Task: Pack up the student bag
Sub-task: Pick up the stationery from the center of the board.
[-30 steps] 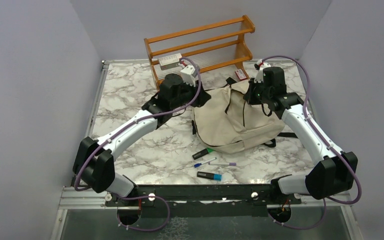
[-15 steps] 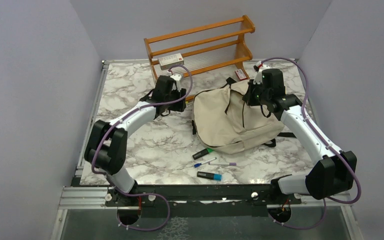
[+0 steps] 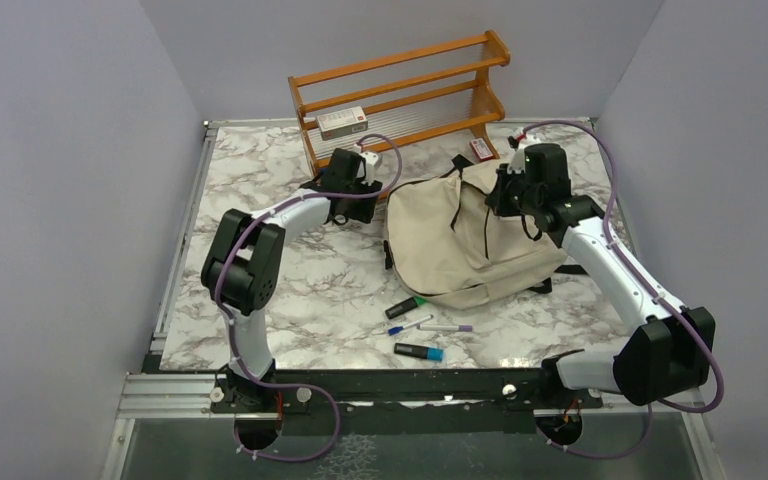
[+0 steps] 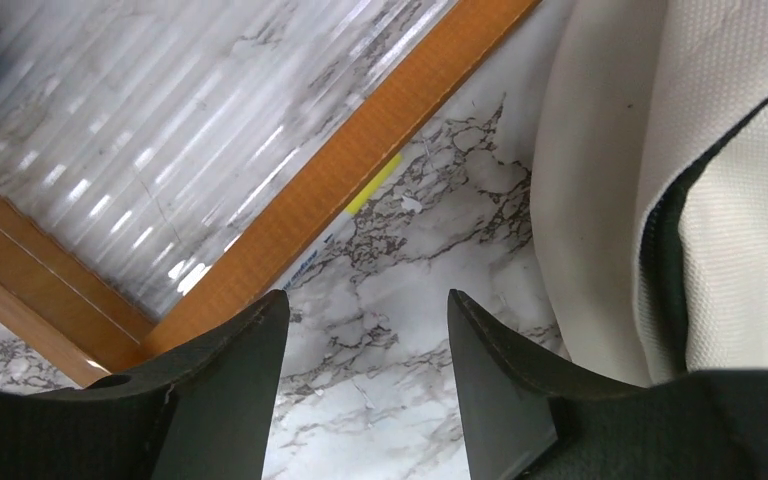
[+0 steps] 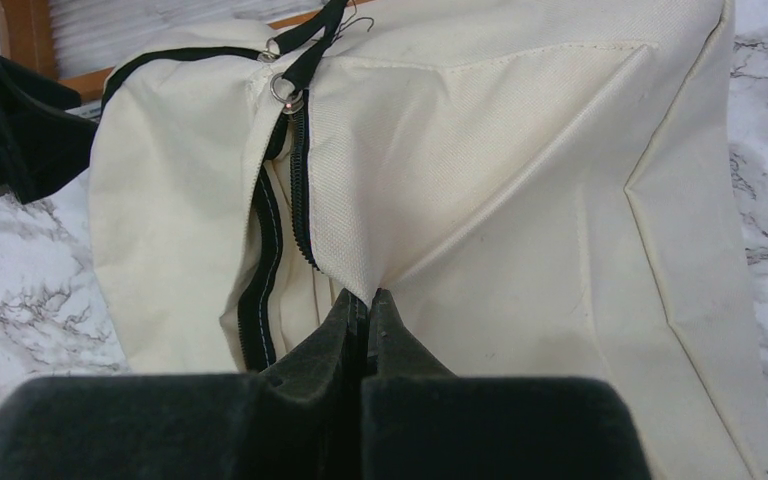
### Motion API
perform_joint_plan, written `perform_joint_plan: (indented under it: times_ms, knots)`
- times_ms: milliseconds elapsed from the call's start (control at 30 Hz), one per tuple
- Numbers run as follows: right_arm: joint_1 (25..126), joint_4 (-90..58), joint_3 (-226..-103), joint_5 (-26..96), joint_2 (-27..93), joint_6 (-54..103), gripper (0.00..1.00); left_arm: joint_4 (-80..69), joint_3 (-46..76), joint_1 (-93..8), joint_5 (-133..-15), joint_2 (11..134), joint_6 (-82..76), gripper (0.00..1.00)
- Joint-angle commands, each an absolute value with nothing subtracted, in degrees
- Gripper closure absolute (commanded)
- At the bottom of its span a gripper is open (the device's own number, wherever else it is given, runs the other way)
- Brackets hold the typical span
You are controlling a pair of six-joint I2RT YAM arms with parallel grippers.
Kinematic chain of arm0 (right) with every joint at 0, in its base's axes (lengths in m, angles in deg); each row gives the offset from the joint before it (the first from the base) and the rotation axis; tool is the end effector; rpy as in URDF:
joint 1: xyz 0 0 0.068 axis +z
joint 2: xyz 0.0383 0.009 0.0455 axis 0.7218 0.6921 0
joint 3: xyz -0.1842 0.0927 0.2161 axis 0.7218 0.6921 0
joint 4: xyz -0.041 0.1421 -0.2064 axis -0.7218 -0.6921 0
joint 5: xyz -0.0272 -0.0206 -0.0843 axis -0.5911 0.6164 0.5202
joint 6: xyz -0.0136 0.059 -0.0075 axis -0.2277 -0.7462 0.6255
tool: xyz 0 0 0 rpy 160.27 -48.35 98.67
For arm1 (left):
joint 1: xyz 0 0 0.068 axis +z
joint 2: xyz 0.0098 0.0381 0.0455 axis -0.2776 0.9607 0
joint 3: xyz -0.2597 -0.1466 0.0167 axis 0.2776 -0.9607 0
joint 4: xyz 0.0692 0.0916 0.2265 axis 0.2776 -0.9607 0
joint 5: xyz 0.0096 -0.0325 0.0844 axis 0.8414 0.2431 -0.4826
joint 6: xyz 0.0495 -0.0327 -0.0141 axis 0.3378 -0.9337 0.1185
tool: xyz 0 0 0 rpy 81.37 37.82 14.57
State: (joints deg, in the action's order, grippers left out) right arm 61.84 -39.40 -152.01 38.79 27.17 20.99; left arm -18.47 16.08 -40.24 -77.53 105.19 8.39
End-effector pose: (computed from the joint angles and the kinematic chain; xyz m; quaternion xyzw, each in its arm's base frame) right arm 0.2753 0.0803 0.3348 -0.0564 0.8884 0.1338 0.4355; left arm 0.3840 -0.1760 0.2143 0.2035 0.9054 -0.1167 0.3540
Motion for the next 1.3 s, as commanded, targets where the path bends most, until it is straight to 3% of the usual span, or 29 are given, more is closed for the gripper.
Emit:
perform_joint_plan:
  times_ms: [0, 1100, 1267]
  knots:
    - [61.93, -38.12, -151.24, 37.66, 25.19, 20.75, 0.99, -17.41, 18.93, -40.02, -79.94, 107.13, 11.87, 0.39]
    - [61.95, -38.27, -151.0, 36.97, 25.08, 20.93, 0.99, -20.75, 24.54, -38.35, -79.38, 115.11, 16.42, 0.36]
    - [61.94, -38.42, -151.23, 36.98, 25.05, 20.85, 0.99, -22.6, 22.05, -38.35, -78.32, 112.78, 14.37, 0.43]
